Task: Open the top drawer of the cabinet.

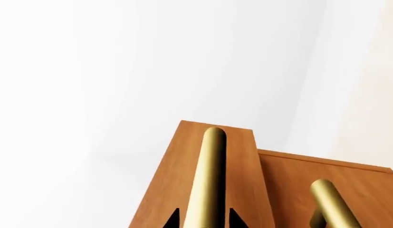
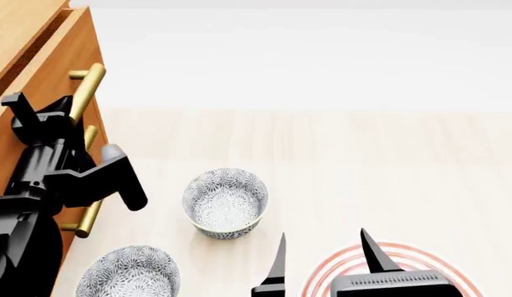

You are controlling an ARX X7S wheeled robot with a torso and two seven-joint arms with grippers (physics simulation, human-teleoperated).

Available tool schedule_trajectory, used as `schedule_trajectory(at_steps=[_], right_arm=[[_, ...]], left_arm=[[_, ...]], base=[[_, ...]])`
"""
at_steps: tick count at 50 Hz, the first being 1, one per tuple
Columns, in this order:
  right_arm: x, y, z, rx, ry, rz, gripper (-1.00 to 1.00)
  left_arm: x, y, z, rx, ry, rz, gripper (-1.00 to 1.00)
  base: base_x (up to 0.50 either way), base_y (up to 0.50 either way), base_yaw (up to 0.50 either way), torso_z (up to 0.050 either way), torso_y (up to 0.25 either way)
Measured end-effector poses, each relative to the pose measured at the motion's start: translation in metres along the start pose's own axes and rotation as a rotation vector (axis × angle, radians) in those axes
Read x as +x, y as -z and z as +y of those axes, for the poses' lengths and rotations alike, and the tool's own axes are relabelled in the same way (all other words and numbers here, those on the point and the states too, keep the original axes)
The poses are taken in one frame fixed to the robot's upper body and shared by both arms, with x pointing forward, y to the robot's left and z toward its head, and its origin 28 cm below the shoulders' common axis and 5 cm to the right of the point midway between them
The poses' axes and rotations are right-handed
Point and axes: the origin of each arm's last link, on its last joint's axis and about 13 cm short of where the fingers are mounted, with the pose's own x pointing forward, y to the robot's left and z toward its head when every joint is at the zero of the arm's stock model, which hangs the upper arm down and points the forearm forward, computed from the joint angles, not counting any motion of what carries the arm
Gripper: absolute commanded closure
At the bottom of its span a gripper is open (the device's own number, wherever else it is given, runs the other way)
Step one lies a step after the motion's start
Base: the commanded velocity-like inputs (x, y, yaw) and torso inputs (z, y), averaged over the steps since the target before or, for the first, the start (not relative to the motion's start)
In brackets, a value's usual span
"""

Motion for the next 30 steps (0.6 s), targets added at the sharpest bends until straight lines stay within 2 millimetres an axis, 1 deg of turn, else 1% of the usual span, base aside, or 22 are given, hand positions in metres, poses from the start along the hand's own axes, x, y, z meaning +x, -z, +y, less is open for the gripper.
schedule_trajectory(at_steps=[21,30], right_arm=[[-0.002,-0.001,0.0,-0.001,0.001,-0.004,-1.0],[-0.002,-0.001,0.0,0.0,0.001,-0.003,-1.0]], left_arm=[[-0.005,-0.026,0.001,-0.004,0.022,-0.069,1.0],[-0.007,-0.032,0.001,0.002,0.023,-0.086,1.0]], base=[[-0.01,0.0,0.0,0.0,0.004],[-0.01,0.0,0.0,0.0,0.002]])
